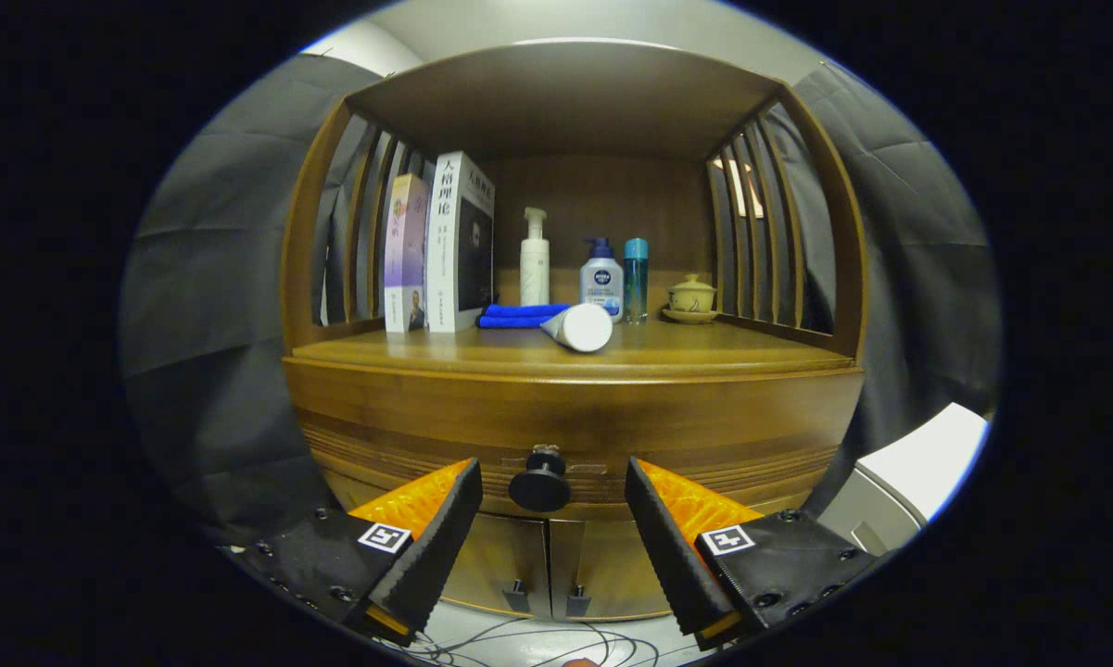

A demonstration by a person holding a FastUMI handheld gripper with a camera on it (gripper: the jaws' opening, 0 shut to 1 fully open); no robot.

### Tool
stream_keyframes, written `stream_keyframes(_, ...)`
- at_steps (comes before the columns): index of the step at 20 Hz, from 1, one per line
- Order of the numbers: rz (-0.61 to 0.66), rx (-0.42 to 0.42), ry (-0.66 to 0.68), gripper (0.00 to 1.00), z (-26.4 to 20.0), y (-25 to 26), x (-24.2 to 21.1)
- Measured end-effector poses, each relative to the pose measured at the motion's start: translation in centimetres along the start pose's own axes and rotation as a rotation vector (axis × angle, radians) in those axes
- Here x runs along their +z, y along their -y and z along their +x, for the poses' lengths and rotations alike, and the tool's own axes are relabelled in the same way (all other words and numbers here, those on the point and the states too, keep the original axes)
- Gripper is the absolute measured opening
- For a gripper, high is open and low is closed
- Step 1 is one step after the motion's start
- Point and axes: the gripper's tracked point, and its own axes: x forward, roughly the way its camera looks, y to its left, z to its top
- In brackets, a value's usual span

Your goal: Pull open the drawer, take out the items inside it, and place them on the countertop above the cabinet.

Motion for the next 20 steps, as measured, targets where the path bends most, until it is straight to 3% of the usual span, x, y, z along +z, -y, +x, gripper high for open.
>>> stream_keyframes(5, 0.000, 0.037, 0.091, 0.97, -6.1, 0.6, 3.7)
stream_keyframes(11, 0.027, 0.065, 0.127, 0.96, -12.3, -0.4, 4.4)
stream_keyframes(15, -0.028, 0.059, 0.146, 0.97, -15.0, -0.1, 4.0)
stream_keyframes(20, -0.005, 0.077, 0.158, 0.97, -16.5, -0.6, 3.8)
